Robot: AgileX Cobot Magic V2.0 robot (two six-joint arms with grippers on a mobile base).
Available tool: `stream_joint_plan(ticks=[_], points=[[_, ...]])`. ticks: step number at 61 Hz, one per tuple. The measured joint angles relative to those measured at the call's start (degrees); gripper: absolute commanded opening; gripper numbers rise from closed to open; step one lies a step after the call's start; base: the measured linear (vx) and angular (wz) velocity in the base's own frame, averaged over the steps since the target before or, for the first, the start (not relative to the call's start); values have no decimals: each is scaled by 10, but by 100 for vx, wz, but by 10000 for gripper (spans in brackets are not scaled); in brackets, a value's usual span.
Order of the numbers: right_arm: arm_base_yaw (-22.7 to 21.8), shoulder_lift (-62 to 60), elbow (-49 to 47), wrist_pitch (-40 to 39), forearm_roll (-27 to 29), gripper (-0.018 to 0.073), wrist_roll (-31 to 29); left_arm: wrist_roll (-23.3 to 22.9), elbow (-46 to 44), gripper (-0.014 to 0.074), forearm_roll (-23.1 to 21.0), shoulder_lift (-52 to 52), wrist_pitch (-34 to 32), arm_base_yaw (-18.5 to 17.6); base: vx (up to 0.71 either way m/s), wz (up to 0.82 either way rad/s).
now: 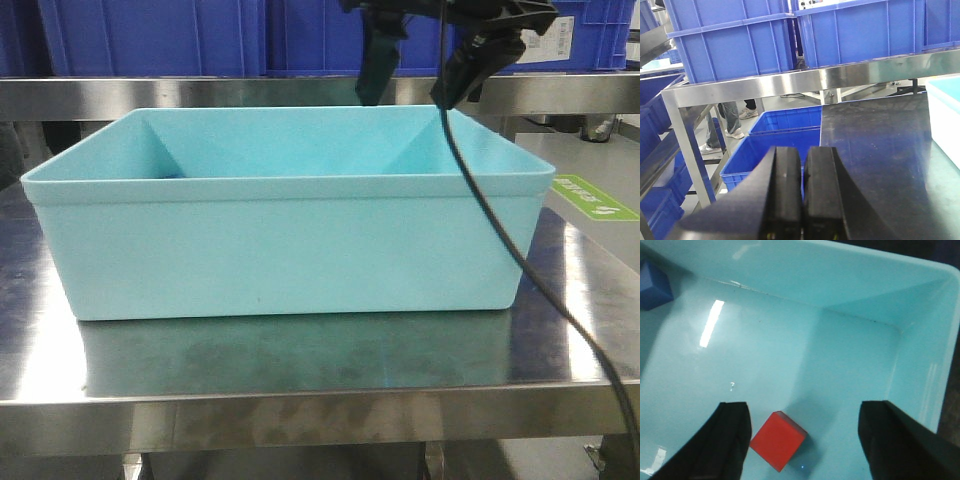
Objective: Pick red cube and place on left shelf
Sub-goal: 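Lower the open right gripper into the light-blue bin over the red cube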
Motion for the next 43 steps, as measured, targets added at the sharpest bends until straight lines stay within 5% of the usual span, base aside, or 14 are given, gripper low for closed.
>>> stream_joint_plan(ticks=[43], points=[[25, 21, -1, 27, 0, 561, 0, 0, 0, 106, 0, 0, 0, 0, 0, 0]])
